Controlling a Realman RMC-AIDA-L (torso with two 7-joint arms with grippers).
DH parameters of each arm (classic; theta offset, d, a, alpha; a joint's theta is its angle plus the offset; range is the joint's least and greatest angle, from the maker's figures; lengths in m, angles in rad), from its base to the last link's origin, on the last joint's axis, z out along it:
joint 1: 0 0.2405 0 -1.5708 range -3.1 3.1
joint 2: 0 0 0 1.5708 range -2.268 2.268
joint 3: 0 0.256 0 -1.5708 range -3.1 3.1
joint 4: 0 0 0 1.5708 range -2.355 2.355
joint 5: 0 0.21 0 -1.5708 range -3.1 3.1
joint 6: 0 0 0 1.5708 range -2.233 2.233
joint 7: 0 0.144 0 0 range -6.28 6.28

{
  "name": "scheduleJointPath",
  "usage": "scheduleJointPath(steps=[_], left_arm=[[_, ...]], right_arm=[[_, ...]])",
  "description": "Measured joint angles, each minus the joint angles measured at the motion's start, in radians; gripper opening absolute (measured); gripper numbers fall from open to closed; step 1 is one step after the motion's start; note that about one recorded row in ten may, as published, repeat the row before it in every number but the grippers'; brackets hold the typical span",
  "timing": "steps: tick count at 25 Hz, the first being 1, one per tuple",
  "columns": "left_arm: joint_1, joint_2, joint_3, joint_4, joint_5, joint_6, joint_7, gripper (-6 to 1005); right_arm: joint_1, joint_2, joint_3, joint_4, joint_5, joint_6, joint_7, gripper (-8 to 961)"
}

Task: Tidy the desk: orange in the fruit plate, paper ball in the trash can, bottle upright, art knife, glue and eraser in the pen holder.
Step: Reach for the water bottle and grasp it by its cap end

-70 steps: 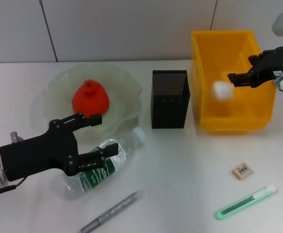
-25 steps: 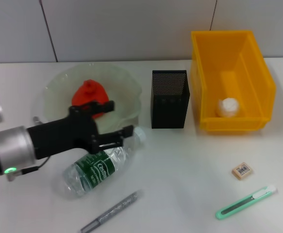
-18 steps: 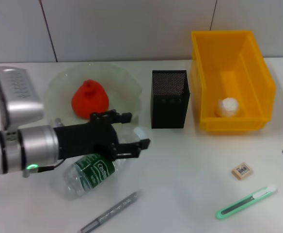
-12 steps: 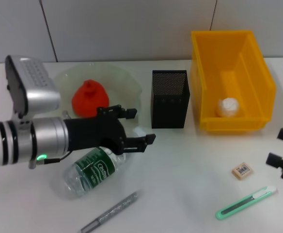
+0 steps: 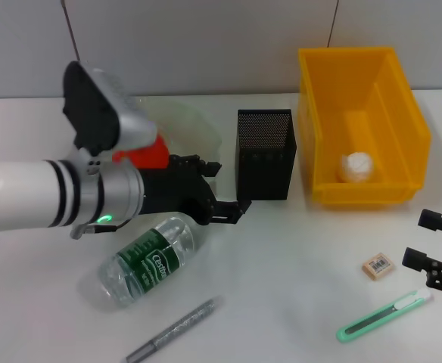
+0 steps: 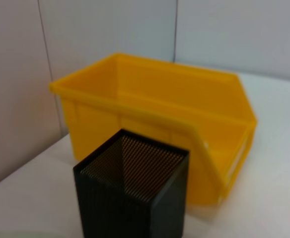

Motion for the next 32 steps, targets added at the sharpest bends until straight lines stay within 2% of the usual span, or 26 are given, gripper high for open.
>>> scheduleJointPath(steps=[3,7,10,32], left_arm=[[-0.024,0.0,0.029,-0.005,0.072,-0.038,-0.077,797],[-0.024,0.0,0.029,-0.005,0.072,-0.038,-0.077,796],[-0.034,-0.001,0.069,-0.006,0.152,-0.081,-0.171,796],[-0.039,-0.001,0.1,-0.068,0.155,-0.096,-0.188,792]], right_arm=[[0.0,0.0,0.0,-0.001,0.0,0.0,0.0,705],[0.0,0.0,0.001,-0.002,-0.001,0.0,0.0,705],[0.002,0.001,0.001,-0.004,-0.002,0.0,0.0,705],[0.017,0.002,0.007,-0.015,-0.002,0.003,0.0,706]])
